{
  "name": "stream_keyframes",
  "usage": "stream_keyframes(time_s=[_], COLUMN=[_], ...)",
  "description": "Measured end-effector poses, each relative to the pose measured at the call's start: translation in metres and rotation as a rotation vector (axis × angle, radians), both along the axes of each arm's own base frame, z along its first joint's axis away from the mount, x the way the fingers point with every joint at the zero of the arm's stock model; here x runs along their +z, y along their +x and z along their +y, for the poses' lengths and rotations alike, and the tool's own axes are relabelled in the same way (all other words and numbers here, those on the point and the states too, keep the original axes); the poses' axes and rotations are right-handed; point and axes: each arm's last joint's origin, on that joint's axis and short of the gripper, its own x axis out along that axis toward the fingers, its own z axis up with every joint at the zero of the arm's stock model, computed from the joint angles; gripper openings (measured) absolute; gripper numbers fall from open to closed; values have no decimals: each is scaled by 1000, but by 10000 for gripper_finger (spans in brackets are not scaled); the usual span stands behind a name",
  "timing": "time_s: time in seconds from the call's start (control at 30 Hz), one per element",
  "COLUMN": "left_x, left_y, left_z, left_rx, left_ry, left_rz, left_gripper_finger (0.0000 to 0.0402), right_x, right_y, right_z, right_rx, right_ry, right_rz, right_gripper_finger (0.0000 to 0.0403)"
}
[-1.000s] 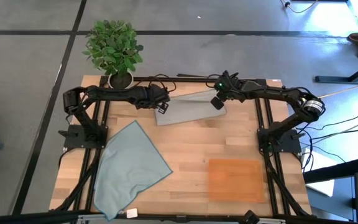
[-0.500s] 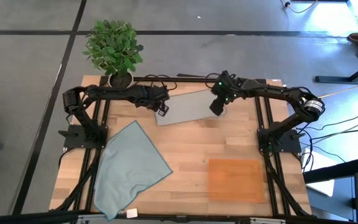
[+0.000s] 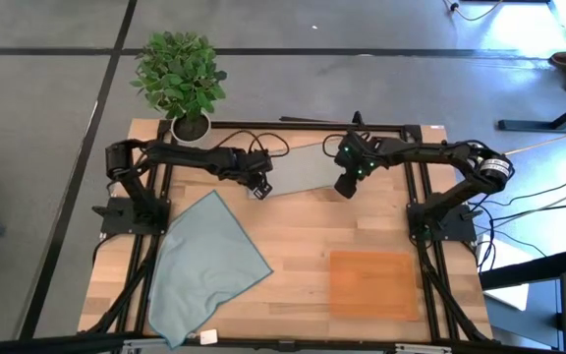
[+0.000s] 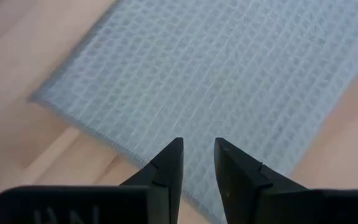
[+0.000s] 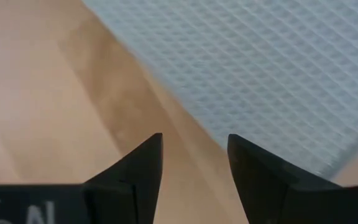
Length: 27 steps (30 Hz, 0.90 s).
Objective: Roll microfiber towels into tight, uniform cylinder then place into a basket
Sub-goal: Roll the gray microfiber towel
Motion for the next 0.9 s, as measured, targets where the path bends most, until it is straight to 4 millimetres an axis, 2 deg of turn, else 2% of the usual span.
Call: stream_keyframes(time_s=[0.27,0.43,0.63,0.9], left_x=[-30,-32,-33,-33], left_y=[1,6,10,18], left_z=[-1,-8,-29,-71], left_rx=[-10,-42,-90,-123], left_ry=[-30,-54,-108,-152], left_rz=[94,84,71,33], left_gripper_finger=[80,80,80,80], right_x=[-10,-10,-10,-10], right_y=[-6,-7,-7,-7], right_z=[-2,-4,-5,-5], right_rx=[-38,-62,-73,-74], right_ry=[-85,-144,-172,-172], right_rz=[40,67,81,80], right_gripper_finger=[181,181,181,182])
